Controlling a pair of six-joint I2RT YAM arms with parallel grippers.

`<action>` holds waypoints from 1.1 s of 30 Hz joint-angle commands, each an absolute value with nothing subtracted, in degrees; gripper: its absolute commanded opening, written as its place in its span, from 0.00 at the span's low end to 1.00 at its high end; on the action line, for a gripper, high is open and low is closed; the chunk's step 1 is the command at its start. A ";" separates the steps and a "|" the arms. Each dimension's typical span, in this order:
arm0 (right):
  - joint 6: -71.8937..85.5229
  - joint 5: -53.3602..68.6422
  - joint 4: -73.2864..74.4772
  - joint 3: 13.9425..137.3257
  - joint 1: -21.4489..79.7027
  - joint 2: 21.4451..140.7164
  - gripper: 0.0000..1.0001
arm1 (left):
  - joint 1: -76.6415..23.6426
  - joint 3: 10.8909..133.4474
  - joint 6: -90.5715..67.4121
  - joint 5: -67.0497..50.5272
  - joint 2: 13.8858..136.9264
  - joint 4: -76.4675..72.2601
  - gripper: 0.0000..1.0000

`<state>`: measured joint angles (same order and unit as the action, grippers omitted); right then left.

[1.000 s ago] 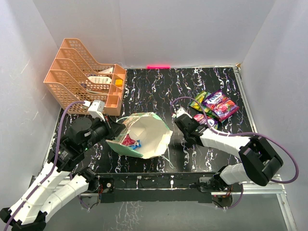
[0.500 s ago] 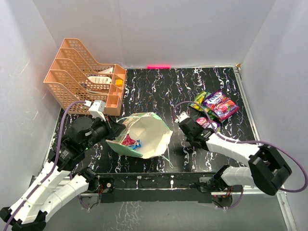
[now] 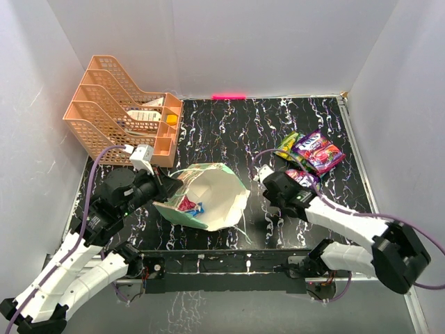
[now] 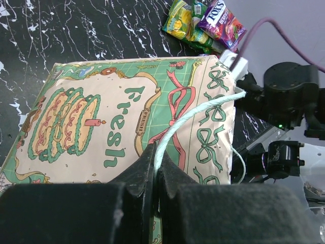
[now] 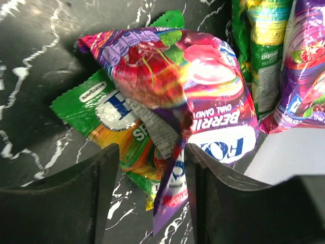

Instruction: Take the snacks out of the paper bag

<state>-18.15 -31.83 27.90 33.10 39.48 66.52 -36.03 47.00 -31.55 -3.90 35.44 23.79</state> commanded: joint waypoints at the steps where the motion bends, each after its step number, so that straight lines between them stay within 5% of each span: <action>1: -18.69 -22.35 29.65 37.66 39.64 57.83 0.58 | -36.12 46.35 -31.21 -6.85 35.51 21.15 0.00; 10: -20.92 -2.20 19.14 40.78 39.64 40.55 0.60 | -36.12 43.63 -30.58 -16.90 38.19 13.04 0.00; 15: -20.70 23.06 11.25 40.13 39.87 39.26 0.46 | -36.08 42.44 -28.22 -23.94 39.90 11.20 0.00; 21: -19.84 38.51 -2.59 33.46 41.60 35.71 0.26 | -36.12 40.91 -26.55 -27.33 39.90 11.68 0.00; 28: -21.98 36.74 -5.93 28.96 50.99 36.76 0.16 | -36.11 41.58 -27.07 -24.82 39.55 11.50 0.00; 33: -22.99 17.26 -11.11 29.16 66.22 46.17 0.16 | -36.12 42.82 -28.26 -23.84 40.76 9.63 0.00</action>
